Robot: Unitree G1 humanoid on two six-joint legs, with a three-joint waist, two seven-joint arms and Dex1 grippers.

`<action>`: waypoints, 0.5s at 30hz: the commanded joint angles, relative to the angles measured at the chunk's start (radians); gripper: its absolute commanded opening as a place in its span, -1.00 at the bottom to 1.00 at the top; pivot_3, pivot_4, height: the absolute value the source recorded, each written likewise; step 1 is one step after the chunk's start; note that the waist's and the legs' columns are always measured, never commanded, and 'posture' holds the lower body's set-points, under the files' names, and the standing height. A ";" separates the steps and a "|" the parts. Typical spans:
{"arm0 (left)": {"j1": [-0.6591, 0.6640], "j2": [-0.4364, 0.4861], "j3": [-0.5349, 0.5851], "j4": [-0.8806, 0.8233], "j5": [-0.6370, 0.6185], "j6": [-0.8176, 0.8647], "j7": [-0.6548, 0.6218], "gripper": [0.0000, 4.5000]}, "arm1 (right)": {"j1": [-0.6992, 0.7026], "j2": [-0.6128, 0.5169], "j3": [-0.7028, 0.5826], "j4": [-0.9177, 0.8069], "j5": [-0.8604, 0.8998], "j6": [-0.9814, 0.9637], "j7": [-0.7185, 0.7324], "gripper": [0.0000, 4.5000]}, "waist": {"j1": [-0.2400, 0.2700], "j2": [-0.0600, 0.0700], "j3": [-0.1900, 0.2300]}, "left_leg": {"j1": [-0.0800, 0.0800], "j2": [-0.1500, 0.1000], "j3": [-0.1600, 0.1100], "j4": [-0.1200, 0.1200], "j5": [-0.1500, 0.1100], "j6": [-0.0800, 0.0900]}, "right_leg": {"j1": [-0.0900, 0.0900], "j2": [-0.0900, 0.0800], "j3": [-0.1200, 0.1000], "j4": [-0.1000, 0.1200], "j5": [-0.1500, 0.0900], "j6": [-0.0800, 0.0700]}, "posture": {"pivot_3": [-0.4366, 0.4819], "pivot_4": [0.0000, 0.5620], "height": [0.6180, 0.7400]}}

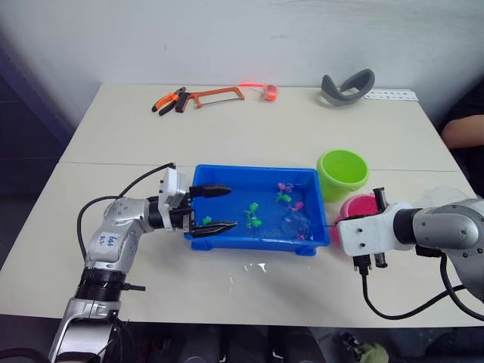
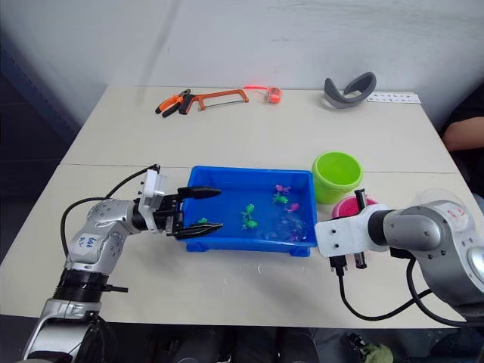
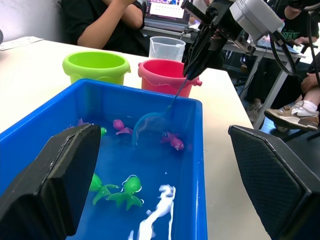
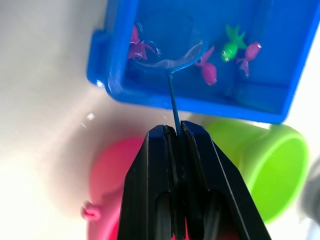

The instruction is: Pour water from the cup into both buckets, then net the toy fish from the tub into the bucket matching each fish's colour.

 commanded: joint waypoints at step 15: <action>0.002 0.019 0.010 -0.021 -0.007 -0.025 -0.020 0.98 | -0.160 0.121 -0.090 0.120 0.406 0.596 -0.005 -1.00 | 0.001 0.000 0.000 | 0.000 0.000 -0.001 0.000 0.000 0.000 | 0.000 -0.001 -0.001 0.000 0.000 0.000 | -0.05 -0.47 1.00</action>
